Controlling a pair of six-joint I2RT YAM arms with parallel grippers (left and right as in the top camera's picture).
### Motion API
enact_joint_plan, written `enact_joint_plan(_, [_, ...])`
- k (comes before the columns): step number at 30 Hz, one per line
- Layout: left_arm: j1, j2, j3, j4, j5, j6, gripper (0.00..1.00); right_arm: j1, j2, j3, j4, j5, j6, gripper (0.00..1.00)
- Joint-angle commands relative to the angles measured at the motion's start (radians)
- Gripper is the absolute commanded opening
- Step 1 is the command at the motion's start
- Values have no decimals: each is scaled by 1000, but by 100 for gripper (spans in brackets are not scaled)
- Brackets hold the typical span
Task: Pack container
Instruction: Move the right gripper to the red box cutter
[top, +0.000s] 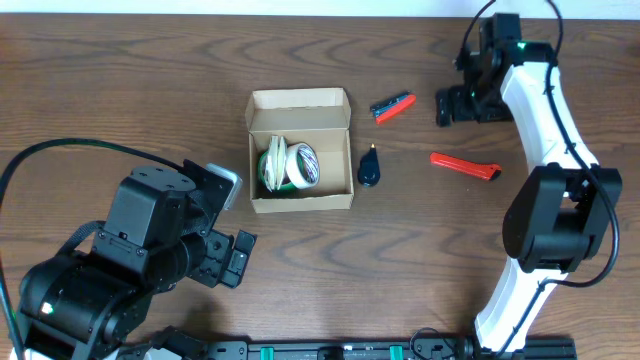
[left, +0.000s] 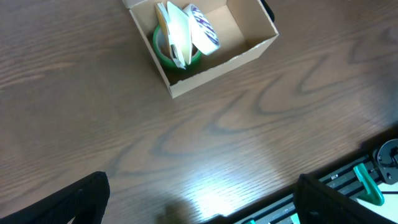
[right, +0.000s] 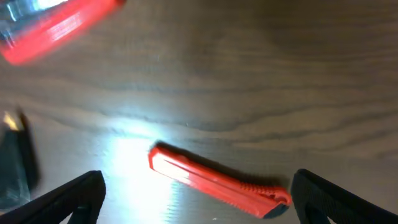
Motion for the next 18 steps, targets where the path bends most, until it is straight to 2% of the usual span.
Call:
enact_joint_plan(1, [2, -1, 10, -4, -7, -7, 95, -2, -17, -62, 3, -3, -247, 98])
enact_joint_plan(6, [2, -1, 10, -4, -7, -7, 95, -5, -17, -161, 37, -3, -371, 97])
enact_joint_plan(18, [2, -1, 10, -4, -7, -7, 95, -5, -17, -304, 134, -3, -460, 95])
